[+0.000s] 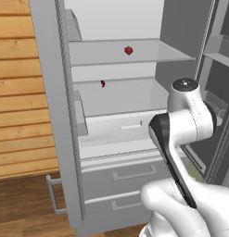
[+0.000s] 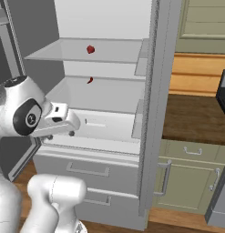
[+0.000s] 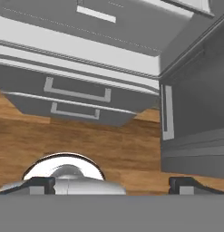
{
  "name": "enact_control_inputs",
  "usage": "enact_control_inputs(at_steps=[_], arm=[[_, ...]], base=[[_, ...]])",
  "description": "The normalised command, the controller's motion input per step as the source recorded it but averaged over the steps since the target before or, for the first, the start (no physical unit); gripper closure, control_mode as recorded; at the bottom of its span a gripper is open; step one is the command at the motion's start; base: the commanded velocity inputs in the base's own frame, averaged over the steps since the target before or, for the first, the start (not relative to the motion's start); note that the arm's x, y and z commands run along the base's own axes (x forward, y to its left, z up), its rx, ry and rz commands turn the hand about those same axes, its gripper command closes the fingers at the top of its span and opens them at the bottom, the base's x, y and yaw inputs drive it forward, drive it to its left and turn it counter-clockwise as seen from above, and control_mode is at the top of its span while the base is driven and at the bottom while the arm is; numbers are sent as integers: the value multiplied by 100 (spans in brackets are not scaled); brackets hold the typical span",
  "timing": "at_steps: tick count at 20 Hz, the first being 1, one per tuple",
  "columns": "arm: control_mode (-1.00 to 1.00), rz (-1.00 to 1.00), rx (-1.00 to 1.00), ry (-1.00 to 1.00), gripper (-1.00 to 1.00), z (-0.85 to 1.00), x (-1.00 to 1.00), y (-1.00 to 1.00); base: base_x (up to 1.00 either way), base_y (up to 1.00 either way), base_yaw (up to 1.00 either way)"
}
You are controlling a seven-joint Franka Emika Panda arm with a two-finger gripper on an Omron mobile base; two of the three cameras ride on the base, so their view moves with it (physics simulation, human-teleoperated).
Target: Take the strawberry from the fridge and place it on top of the pancake, located on the dining counter.
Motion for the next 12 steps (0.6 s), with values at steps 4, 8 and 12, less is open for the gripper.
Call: enact_control_inputs(at_steps=[4, 8, 12], arm=[[-100, 2, 2, -25, -100, 38, -25, 0], [-100, 0, 13, -7, -100, 35, -21, 3], [-100, 0, 27, 0, -100, 44, 0, 2]], base=[[0, 0, 0], [0, 0, 0], [0, 0, 0]])
